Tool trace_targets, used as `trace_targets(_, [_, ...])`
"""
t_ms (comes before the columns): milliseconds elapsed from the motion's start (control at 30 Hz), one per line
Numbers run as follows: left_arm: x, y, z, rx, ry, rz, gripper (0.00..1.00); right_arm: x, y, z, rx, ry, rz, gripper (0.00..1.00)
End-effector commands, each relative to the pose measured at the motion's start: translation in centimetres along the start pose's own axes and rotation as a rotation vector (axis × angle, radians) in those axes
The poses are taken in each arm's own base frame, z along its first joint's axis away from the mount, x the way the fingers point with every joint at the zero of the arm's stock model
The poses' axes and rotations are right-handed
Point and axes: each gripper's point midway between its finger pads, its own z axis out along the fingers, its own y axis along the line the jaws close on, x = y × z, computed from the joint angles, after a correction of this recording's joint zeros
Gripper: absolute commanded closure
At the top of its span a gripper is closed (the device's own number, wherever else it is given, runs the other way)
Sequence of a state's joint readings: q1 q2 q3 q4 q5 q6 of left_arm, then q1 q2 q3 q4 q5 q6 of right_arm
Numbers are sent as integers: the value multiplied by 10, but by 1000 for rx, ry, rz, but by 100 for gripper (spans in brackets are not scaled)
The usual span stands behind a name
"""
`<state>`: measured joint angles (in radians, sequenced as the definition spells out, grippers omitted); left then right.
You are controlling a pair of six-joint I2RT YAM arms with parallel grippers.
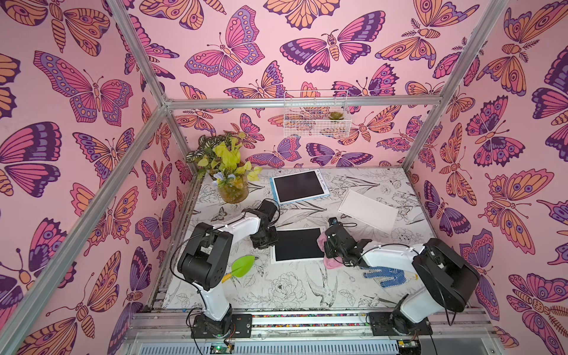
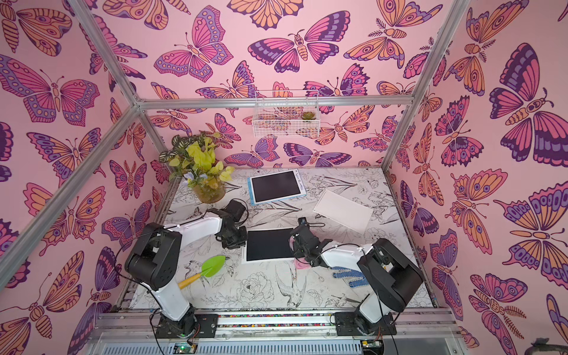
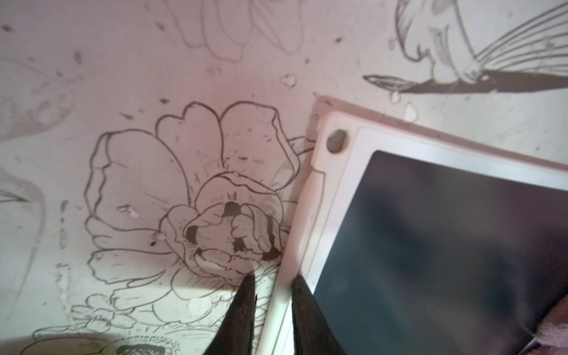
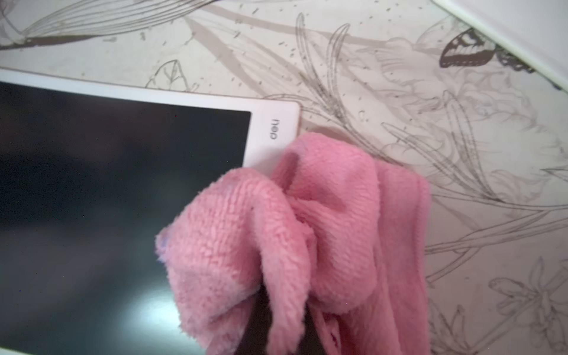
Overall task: Wipe the drawing tablet
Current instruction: Wipe the dirt from the drawing tablet.
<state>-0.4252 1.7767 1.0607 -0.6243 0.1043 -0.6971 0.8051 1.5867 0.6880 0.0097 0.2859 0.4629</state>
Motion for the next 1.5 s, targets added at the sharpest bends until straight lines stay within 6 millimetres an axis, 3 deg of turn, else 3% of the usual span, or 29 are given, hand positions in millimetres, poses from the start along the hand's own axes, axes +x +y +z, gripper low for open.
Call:
trace_targets(0, [44,36,32,-138,167,-13,76,23,77,-8,-140,75,-199,100])
trace_targets(33, [44,35,32,-135,164,-14,76,21,94,-8,-151,71,-231,100])
trace_targets(100, [44,35,31,-135,164,-12,76,24,91,-2,-106,96,-223,100])
trace_targets(200, [46,36,32,-138,172,-14,76,41,35,9,6,165,-111,100])
trace_targets(267, [47,37,33,-141,175,-14,76,53,-8,6,61,192,-23,100])
trace_targets(333, [47,38,34,-142,175,-12,76,60,-27,-3,80,192,-8,100])
trace_targets(433, [47,37,34,-142,177,-13,76,51,1,-18,-49,134,-39,100])
trace_targets(567, [45,34,34,-132,177,-16,76,42,90,-18,-196,102,-183,100])
trace_targets(633, [45,33,33,-127,175,-15,76,36,113,-13,-214,107,-207,100])
trace_targets(700, [46,33,32,-126,177,-14,76,31,94,-6,-148,108,-176,100])
trace_targets(833, [49,36,33,-131,180,-16,76,36,14,1,-36,132,-12,100])
trace_targets(900, [49,37,33,-133,180,-14,76,37,3,-1,-36,111,-9,100])
trace_targets(967, [49,37,33,-132,179,-12,76,31,29,-2,-138,91,-49,100])
trace_targets(1133, [49,34,33,-122,184,-11,76,14,150,6,-364,56,-204,100])
trace_targets(1200, [49,34,33,-120,185,-9,76,8,161,17,-363,62,-190,100])
trace_targets(1267, [50,35,34,-123,188,-10,76,2,135,28,-279,68,-162,100])
trace_targets(1400, [50,36,34,-128,189,-9,76,8,14,37,-78,82,56,100])
trace_targets(1433, [50,36,35,-128,187,-11,76,11,-9,33,-41,72,73,100])
trace_targets(1467, [49,36,34,-128,185,-11,76,14,-19,30,-27,68,66,100])
